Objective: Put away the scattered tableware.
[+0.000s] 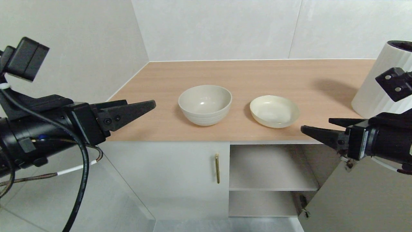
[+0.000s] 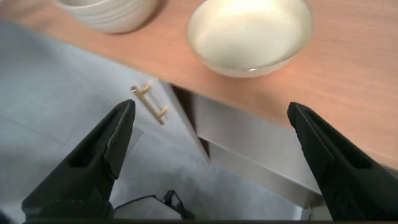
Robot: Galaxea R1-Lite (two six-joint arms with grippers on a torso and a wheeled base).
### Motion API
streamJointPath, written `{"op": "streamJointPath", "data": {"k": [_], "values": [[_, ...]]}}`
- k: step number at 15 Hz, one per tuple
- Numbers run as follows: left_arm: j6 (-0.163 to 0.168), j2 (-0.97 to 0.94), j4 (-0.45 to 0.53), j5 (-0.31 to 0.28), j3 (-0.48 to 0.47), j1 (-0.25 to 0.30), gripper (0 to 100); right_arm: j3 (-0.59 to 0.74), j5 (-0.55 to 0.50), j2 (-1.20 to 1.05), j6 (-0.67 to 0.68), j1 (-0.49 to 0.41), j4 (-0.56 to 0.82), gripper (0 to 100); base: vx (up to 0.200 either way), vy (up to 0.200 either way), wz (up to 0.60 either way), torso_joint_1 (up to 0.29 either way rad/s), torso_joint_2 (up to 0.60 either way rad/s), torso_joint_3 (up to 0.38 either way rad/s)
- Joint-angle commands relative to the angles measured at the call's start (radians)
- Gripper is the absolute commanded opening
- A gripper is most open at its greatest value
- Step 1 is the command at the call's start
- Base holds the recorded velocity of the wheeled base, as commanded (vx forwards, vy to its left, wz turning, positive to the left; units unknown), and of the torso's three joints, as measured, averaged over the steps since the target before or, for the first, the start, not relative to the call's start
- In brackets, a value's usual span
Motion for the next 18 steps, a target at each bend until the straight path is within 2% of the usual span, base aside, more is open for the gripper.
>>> {"op": "streamJointPath", "data": {"k": [1, 2, 4, 5, 6, 8, 9, 10, 11, 12, 13, 15, 18], "values": [[0.000, 0.055, -0.002, -0.032, -0.047, 0.000, 100, -0.077, -0.017, 0.115, -0.007, -0.043, -0.032, 100, 0.000, 0.000, 0.00, 0.000, 0.00, 0.000], [-0.013, 0.116, 0.000, -0.030, -0.117, 0.002, 100, -0.168, -0.058, 0.167, -0.004, -0.074, -0.002, 100, 0.000, 0.000, 0.00, 0.000, 0.00, 0.000], [-0.091, 0.184, 0.037, -0.001, -0.228, 0.000, 100, -0.321, -0.119, 0.212, -0.002, -0.084, 0.116, 100, 0.000, 0.000, 0.00, 0.000, 0.00, 0.000], [-0.131, 0.199, 0.081, 0.005, -0.271, 0.002, 100, -0.379, -0.125, 0.227, 0.008, -0.086, 0.181, 100, 0.000, 0.000, 0.00, 0.000, 0.00, 0.000], [-0.178, 0.204, 0.216, 0.007, -0.318, 0.002, 100, -0.464, -0.130, 0.258, 0.039, -0.086, 0.270, 100, 0.000, 0.000, 0.00, 0.000, 0.00, 0.000], [-0.183, 0.199, 0.451, 0.027, -0.415, -0.005, 100, -0.464, -0.125, 0.270, 0.154, -0.080, 0.290, 100, 0.000, 0.000, 0.00, 0.000, 0.00, 0.000], [-0.184, 0.213, 0.529, 0.063, -0.465, -0.011, 100, -0.456, -0.133, 0.287, 0.174, -0.080, 0.290, 100, 0.000, 0.000, 0.00, 0.000, 0.00, 0.000], [-0.198, 0.251, 0.612, 0.135, -0.524, -0.032, 100, -0.456, -0.150, 0.290, 0.174, -0.080, 0.285, 100, 0.000, 0.000, 0.00, 0.000, 0.00, 0.000], [-0.252, 0.294, 0.617, 0.235, -0.545, -0.071, 100, -0.451, -0.162, 0.281, 0.176, -0.078, 0.285, 100, 0.000, 0.000, 0.00, 0.000, 0.00, 0.000], [-0.286, 0.331, 0.594, 0.297, -0.554, -0.081, 100, -0.435, -0.168, 0.270, 0.174, -0.067, 0.285, 100, 0.000, 0.000, 0.00, 0.000, 0.00, 0.000], [-0.312, 0.374, 0.529, 0.381, -0.565, -0.103, 100, -0.419, -0.185, 0.260, 0.174, -0.060, 0.271, 100, 0.000, 0.000, 0.00, 0.000, 0.00, 0.000], [-0.319, 0.423, 0.437, 0.474, -0.561, -0.138, 100, -0.405, -0.233, 0.258, 0.172, -0.040, 0.242, 100, 0.000, 0.000, 0.00, 0.000, 0.00, 0.000], [-0.313, 0.443, 0.422, 0.490, -0.556, -0.158, 100, -0.396, -0.270, 0.263, 0.148, -0.038, 0.225, 100, 0.000, 0.000, 0.00, 0.000, 0.00, 0.000]]}}
